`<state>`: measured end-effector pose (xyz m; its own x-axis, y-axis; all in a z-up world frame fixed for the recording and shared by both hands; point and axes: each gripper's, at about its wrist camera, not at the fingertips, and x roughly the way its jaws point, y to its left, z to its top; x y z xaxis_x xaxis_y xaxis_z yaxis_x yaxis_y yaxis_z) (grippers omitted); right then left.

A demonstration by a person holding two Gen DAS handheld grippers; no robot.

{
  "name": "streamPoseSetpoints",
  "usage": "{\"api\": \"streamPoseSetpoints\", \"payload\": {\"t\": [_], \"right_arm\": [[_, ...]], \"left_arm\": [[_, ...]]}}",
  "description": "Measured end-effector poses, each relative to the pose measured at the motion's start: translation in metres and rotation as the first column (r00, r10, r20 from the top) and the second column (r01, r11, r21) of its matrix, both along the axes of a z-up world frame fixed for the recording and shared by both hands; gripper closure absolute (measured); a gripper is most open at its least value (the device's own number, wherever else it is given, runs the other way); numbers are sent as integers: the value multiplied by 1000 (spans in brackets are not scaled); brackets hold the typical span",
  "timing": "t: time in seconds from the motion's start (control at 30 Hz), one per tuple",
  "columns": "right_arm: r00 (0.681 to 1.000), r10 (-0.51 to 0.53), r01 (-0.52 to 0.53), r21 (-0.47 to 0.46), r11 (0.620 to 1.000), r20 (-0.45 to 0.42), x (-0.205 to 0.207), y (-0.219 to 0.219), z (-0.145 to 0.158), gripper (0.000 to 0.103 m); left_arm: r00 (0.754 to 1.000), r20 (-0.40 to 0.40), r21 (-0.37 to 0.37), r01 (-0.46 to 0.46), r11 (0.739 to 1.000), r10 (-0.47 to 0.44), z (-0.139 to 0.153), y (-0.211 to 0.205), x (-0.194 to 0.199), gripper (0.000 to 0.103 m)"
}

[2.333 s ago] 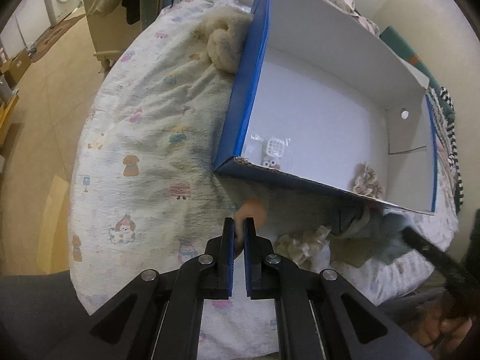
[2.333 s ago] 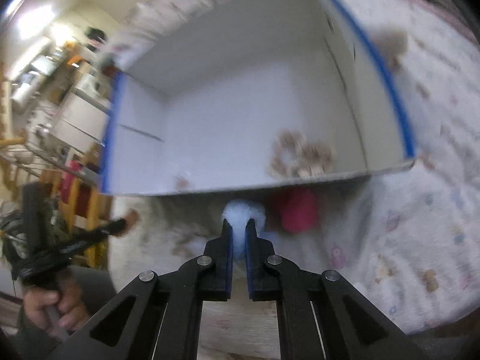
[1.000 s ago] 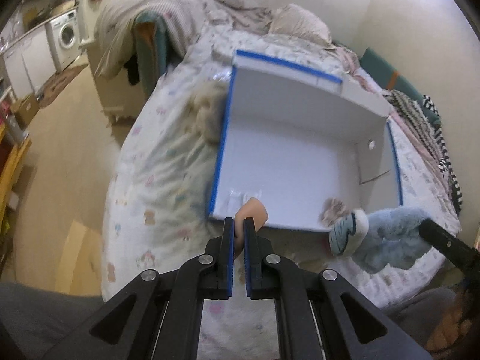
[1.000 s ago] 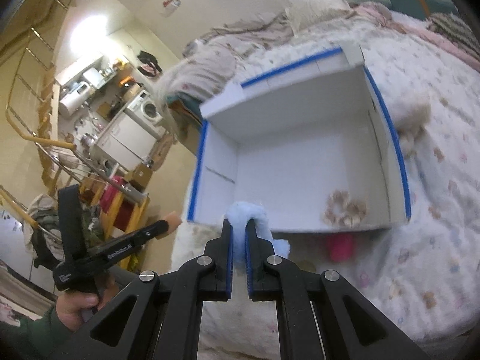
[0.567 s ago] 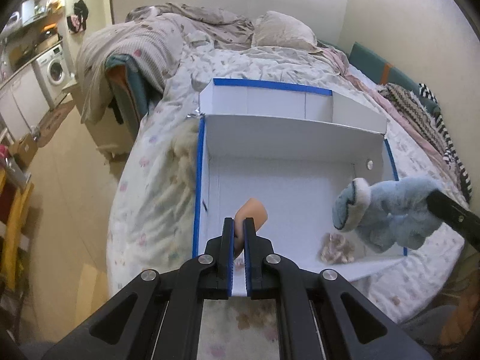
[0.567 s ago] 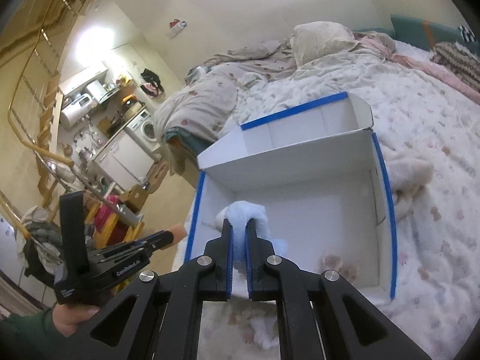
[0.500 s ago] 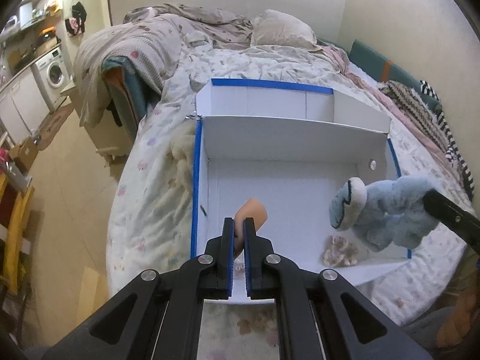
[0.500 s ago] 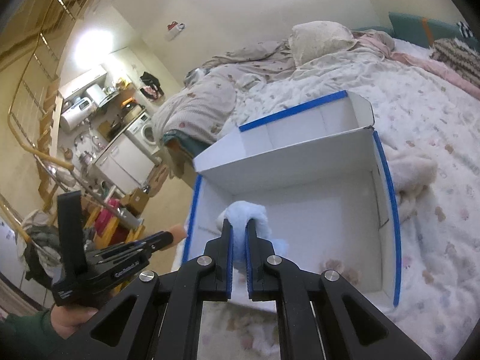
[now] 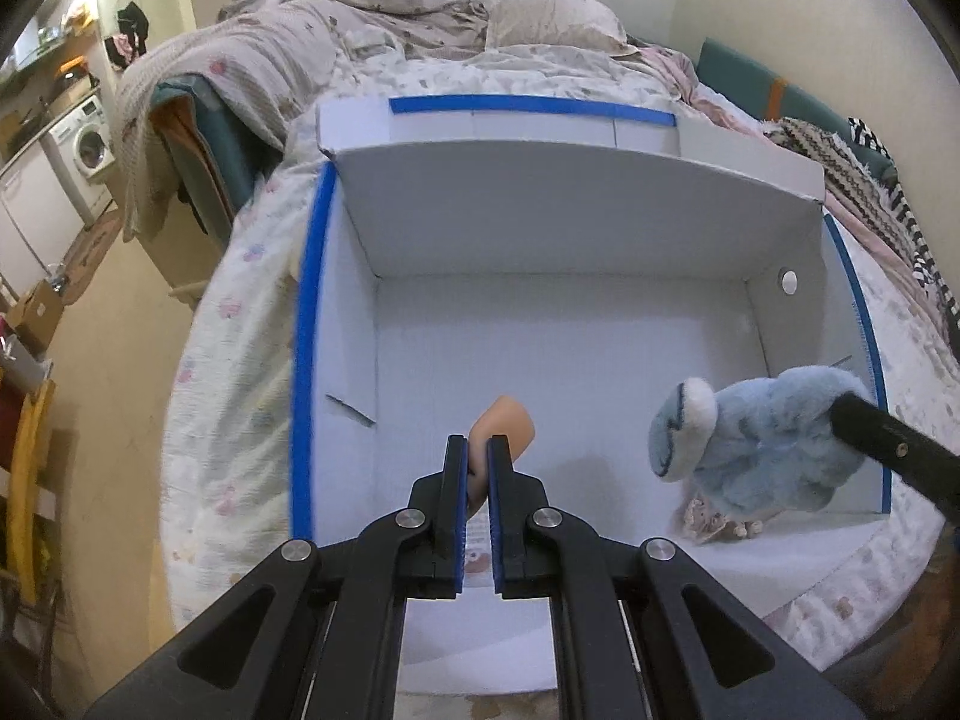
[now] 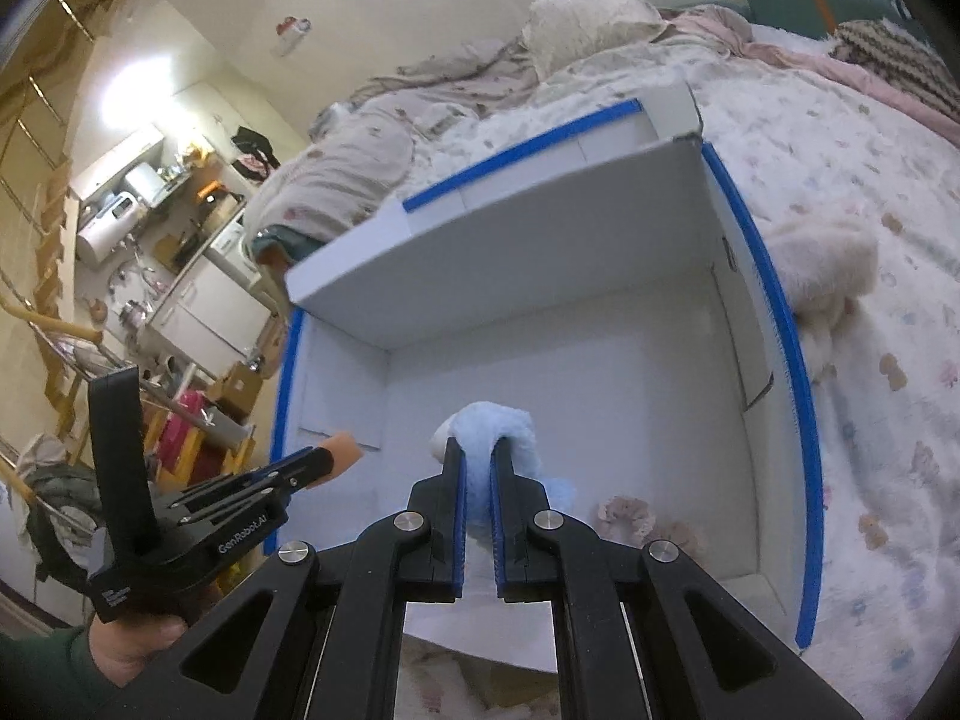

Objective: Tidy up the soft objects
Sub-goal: 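Lower both held items into the box and open both grippers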

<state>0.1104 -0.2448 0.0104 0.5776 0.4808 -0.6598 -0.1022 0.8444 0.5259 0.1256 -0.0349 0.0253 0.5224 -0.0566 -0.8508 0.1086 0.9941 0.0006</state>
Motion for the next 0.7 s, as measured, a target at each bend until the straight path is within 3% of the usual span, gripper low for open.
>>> {"api": "streamPoseSetpoints", "payload": {"t": [0.27, 0.7], "right_arm": [[998, 33, -37, -65, 997, -50, 11, 17, -15, 94], [989, -5, -12, -114, 993, -147, 17, 14, -38, 94]], "left_arm": [[1000, -13, 13, 4, 1000, -4, -14, -8, 4, 97], [998, -55, 28, -3, 1000, 4, -27, -5, 10, 96]]}}
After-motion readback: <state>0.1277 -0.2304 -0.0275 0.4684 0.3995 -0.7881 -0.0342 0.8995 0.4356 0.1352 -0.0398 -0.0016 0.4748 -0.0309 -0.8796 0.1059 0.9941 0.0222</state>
